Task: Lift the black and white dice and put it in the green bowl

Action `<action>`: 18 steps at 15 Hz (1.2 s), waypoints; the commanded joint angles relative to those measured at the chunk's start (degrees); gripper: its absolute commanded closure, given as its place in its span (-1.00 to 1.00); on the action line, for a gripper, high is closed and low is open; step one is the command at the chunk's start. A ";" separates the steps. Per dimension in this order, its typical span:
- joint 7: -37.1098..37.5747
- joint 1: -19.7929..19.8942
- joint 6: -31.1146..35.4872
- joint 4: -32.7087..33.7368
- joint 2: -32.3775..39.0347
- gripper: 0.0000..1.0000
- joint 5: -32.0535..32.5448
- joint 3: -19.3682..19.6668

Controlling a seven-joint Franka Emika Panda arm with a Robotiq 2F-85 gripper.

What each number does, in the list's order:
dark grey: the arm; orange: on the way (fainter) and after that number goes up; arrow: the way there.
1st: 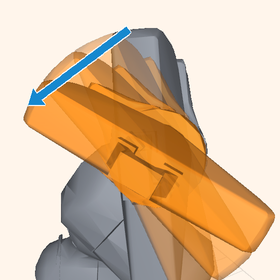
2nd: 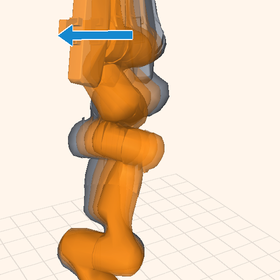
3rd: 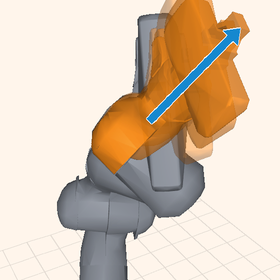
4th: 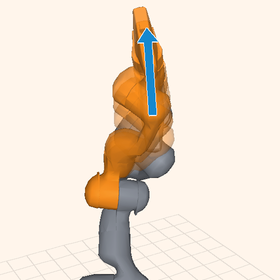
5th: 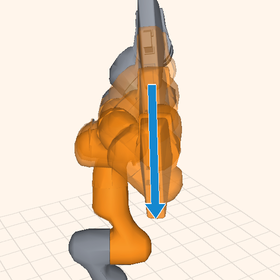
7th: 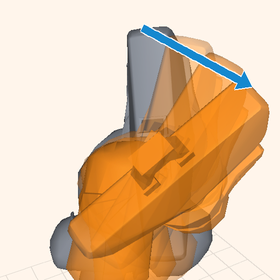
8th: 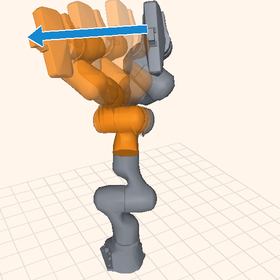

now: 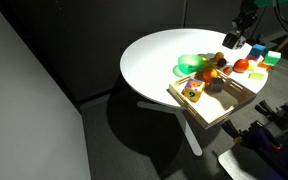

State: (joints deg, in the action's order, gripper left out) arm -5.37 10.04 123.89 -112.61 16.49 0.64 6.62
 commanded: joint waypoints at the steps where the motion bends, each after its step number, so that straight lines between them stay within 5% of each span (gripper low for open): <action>1: -1.71 -1.36 -0.48 -4.01 -4.50 0.93 0.24 -0.87; 13: 5.51 -6.72 11.09 -18.20 -13.77 0.94 1.12 -2.52; 18: 4.65 -6.62 10.70 -21.07 -15.80 0.94 -1.06 -2.82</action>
State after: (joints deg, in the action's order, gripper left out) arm -0.82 3.12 134.67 -131.21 3.46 0.70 3.86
